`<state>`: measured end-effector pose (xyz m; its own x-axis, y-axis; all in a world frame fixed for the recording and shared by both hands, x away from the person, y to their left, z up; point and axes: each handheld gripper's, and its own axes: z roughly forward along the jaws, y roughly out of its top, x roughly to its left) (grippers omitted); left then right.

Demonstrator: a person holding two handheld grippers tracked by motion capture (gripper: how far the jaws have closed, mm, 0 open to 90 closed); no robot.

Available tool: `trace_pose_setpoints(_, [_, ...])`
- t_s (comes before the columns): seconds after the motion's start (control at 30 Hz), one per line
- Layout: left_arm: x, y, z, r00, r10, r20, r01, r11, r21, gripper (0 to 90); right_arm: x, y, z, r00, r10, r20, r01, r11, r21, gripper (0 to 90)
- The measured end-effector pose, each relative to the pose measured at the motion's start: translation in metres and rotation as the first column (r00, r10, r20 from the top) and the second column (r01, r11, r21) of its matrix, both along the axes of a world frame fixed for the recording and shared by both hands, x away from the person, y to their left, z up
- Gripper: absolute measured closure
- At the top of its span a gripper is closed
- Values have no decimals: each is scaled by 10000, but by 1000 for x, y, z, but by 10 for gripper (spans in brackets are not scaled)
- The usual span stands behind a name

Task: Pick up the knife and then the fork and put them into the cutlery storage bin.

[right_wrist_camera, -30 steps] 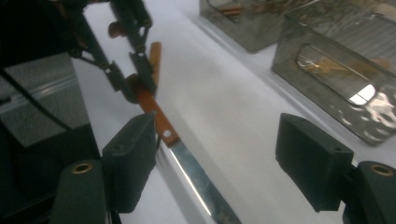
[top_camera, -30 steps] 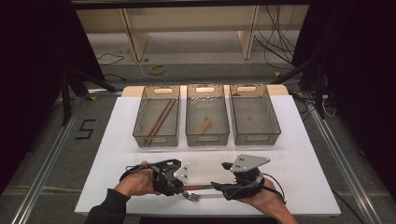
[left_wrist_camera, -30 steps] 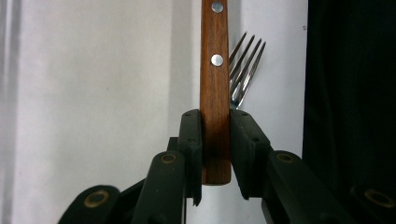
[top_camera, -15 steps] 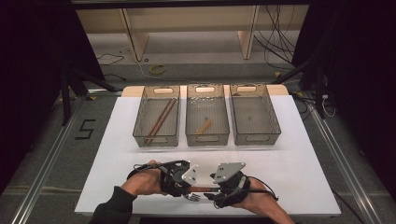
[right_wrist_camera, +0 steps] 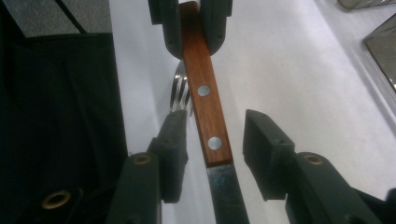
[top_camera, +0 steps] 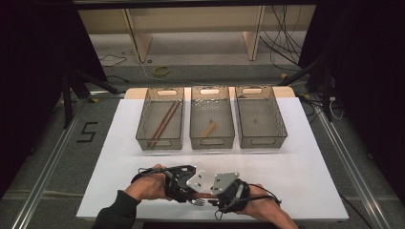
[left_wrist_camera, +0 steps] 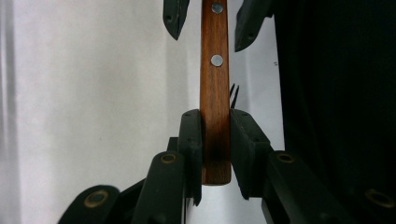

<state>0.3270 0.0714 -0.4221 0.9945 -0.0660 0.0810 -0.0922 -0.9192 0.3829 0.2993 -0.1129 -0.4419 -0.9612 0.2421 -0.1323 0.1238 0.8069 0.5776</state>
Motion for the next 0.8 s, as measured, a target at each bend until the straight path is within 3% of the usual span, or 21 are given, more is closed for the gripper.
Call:
trace_pose_setpoints(0.3, [-2,-2,1,9995,-297,-53,296,9995,-48,747,-3,3,-3,9991,434,-20,-434,9988,-246,738])
trace_pose_setpoints(0.53, [-1,-1,-2,9992,-403,-83,401,9988,-297,739,-5,1,-4,9956,940,60,-937,9949,-386,775])
trace_pose_setpoints(0.67, [0,0,-2,9997,-240,11,240,9988,-436,714,-4,0,-3,9957,925,57,-922,9950,-381,778])
trace_pose_setpoints(0.8, [4,4,-1,9995,239,209,-223,9969,-750,561,-2,-3,-1,9973,724,100,-721,9969,-300,779])
